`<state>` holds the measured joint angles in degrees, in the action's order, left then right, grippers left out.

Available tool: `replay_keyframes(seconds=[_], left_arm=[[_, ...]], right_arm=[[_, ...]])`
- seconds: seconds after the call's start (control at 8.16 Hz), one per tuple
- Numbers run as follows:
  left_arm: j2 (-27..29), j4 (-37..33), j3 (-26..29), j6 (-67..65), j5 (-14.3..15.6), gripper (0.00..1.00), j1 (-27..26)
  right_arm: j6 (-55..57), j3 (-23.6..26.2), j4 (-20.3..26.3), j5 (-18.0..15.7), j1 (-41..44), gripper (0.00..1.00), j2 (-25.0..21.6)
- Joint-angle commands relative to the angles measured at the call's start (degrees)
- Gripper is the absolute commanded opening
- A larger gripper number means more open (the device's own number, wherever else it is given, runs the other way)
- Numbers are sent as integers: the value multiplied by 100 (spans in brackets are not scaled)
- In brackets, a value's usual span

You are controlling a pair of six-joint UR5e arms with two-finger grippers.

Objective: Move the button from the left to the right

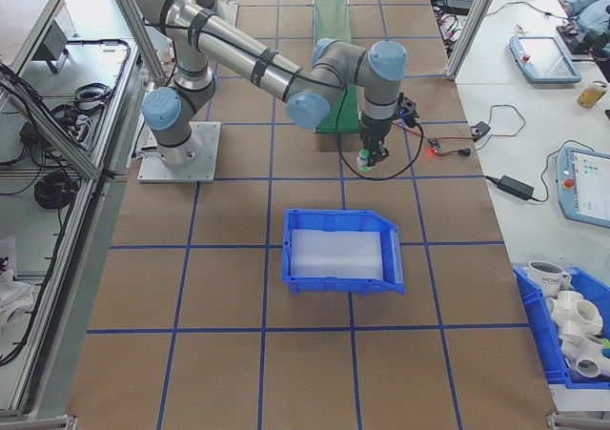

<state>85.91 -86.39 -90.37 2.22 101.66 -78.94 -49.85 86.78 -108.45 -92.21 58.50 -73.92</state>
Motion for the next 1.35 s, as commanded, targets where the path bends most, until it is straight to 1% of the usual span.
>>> replay_keyframes(seconds=[0.0,0.12,0.25,0.37,0.49,0.61,0.74,0.86,0.98,1.1,1.23], left_arm=[[31,0,-129,-2,-6,100,1],[109,17,-147,-2,-6,100,18],[136,17,-165,32,3,100,19],[136,17,-174,-11,12,100,19],[154,26,-148,-11,-6,100,19],[154,26,-156,-11,-6,100,-16],[145,26,-165,-3,3,100,-17],[154,26,-165,-2,3,100,-17],[154,26,-165,-11,-6,100,-17],[154,26,-165,-11,-6,100,-17],[171,26,-182,-11,-6,100,-17]], right_arm=[[-2275,-161,-236,325,-1031,12,132],[-3450,-152,-569,118,-1077,13,393],[-4297,-83,-642,-172,-1130,13,579],[-5097,5,-1051,-383,-1165,16,711],[-5723,154,-1229,-568,-1200,17,852],[-6190,208,-1370,-518,-1279,20,966],[-6386,304,-1398,-378,-1384,26,1176],[-6423,340,-1398,-255,-1411,29,1317],[-6545,357,-1398,-228,-1446,35,1345],[-6599,410,-1398,-53,-1455,71,1345],[-6626,436,-1398,70,-1490,100,1337]])
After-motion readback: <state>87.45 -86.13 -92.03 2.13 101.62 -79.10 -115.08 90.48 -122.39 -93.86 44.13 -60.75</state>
